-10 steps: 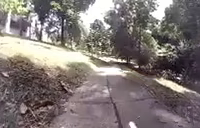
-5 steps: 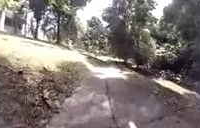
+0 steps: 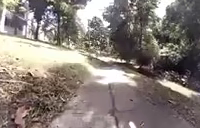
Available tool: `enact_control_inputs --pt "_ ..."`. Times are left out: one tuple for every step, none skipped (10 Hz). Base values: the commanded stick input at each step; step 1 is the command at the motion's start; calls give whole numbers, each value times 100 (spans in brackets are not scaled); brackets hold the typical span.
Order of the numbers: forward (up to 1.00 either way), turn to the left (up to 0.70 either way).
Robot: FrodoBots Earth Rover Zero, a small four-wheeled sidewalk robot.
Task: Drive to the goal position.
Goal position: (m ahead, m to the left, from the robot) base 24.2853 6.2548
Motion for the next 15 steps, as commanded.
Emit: enact_control_inputs --pt "100 0" --pt "100 0" --pt "100 0" --pt "100 0" --pt "100 0" --pt "100 0" --pt "100 0" --pt "100 0" --pt "100 0" --pt "100 0" --pt "100 -9" --pt "100 -40" --pt "100 -40" --pt "100 -40" --pt "100 -40"
